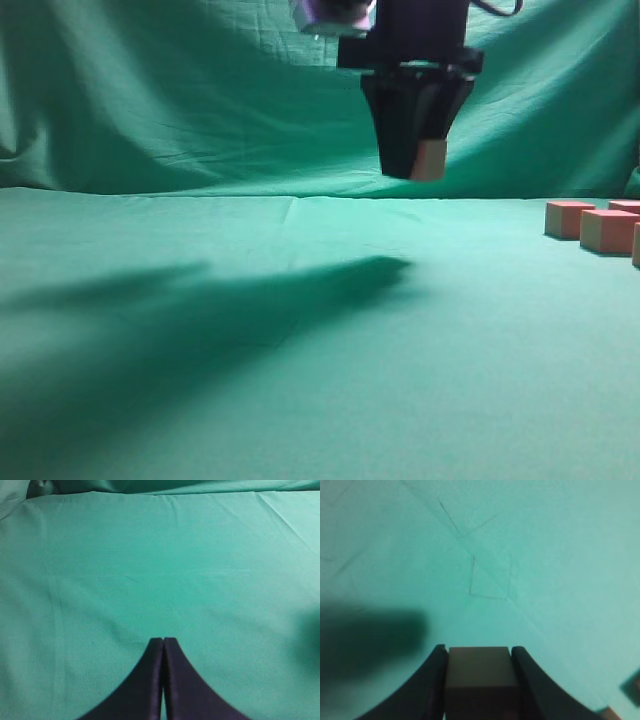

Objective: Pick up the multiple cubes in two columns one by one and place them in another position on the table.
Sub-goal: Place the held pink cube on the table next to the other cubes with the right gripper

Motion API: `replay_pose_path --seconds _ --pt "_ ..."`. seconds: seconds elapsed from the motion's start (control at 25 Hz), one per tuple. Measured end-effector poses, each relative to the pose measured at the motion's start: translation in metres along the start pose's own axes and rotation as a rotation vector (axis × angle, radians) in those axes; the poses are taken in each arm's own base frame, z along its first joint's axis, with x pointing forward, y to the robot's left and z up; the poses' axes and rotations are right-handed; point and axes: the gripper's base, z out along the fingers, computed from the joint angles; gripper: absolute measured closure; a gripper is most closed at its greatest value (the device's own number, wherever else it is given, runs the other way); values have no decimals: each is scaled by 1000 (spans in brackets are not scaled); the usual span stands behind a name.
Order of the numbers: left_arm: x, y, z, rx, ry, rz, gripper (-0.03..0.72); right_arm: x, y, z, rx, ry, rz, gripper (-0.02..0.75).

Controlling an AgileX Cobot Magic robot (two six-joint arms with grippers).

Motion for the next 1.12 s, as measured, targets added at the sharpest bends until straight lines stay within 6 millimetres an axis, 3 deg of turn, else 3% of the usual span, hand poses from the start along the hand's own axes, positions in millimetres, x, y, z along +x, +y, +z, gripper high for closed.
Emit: replay_pose_path --seconds 0.28,0.56,1.12 --pt "0 0 0 0 0 0 688 -15 -4 30 -11 17 -20 461" --pt "0 0 0 0 0 0 688 -21 -4 47 -8 -10 2 461" --pt "0 0 0 0 0 0 688 -23 -7 57 22 -15 115 461"
